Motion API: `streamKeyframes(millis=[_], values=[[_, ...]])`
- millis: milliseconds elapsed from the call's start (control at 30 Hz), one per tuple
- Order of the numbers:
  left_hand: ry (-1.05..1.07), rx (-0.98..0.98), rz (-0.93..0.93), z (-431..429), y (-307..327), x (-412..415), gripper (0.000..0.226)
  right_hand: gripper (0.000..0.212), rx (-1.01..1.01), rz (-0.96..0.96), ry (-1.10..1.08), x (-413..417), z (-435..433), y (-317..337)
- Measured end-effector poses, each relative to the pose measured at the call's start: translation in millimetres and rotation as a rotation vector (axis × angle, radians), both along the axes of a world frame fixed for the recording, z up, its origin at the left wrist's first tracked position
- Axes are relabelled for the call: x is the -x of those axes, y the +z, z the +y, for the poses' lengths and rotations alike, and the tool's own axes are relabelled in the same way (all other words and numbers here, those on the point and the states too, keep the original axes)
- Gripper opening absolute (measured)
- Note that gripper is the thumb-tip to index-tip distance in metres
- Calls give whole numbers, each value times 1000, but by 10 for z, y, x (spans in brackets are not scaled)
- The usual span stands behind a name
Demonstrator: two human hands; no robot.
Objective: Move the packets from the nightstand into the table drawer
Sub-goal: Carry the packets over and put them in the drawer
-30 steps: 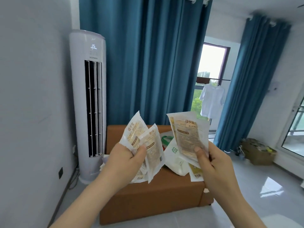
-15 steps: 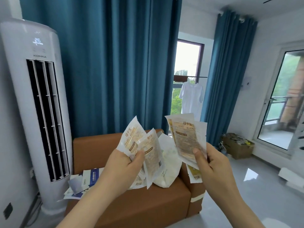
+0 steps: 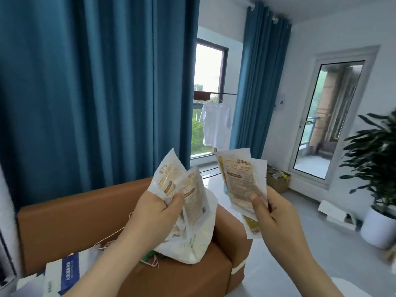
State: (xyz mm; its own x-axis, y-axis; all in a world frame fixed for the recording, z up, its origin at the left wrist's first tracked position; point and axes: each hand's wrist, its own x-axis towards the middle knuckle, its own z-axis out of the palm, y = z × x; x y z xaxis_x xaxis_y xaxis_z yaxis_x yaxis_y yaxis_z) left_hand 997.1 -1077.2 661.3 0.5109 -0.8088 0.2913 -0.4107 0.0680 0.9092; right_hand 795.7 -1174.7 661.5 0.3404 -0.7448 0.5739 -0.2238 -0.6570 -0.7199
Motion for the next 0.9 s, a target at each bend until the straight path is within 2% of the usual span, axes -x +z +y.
streamKeyframes(millis=[500, 667, 767, 900], values=[[-136, -43, 18, -2440, -104, -116, 9, 36, -41, 0, -197, -2, -2061, -185], [-153, -49, -17, -3272, -172, -6, 32, 33, -24, 57, -255, 162, -2804, -183], [-184, -100, -20, -3708, -307, -8, 32, 35, -69, 114, -274, 206, -3174, -283], [-216, -207, -21, -4302, -450, -61, 27, 28, -160, 194, -337, 228, -3692, -499]])
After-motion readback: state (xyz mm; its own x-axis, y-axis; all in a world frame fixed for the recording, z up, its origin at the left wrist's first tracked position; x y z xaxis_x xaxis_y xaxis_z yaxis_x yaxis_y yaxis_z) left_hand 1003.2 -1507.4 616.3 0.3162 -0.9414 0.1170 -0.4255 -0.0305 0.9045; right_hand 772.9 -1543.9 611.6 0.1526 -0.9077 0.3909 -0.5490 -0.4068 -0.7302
